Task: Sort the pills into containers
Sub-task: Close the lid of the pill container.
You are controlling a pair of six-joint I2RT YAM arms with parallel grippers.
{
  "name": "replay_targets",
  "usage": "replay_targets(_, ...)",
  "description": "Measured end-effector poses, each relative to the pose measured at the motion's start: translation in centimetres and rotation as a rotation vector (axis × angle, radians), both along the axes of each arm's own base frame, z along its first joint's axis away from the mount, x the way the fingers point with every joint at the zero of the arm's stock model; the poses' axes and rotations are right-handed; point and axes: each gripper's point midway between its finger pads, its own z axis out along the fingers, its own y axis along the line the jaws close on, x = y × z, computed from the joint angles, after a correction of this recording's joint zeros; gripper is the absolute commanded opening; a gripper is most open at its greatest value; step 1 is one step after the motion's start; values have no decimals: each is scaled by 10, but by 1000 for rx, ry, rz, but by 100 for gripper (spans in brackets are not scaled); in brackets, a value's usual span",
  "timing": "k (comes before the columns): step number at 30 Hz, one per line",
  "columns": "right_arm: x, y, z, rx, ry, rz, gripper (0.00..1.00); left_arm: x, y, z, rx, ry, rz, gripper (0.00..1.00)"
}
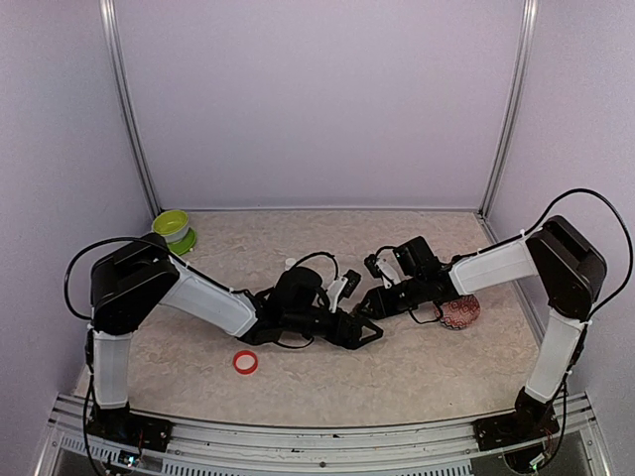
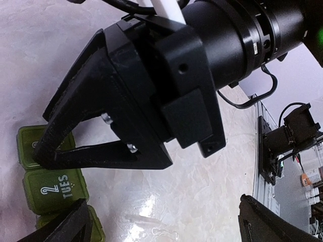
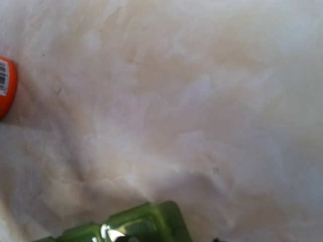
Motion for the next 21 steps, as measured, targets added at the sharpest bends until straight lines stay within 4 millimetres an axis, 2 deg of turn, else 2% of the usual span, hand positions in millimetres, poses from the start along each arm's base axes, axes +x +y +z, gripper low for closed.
replay_targets(5, 0, 0, 0, -1, 0, -1, 44, 6, 12, 4, 20, -3, 26, 99)
replay_targets(11, 1, -2, -1, -8, -1, -9, 54, 15, 24, 13, 52, -6, 60, 99)
replay_targets(17, 1, -4, -1, -25, -3, -19, 55, 12, 24, 23, 45, -14, 59, 99)
replay_targets(21, -1, -3, -1, -30, -3, -17, 56, 7, 26, 16, 58, -4, 53, 99)
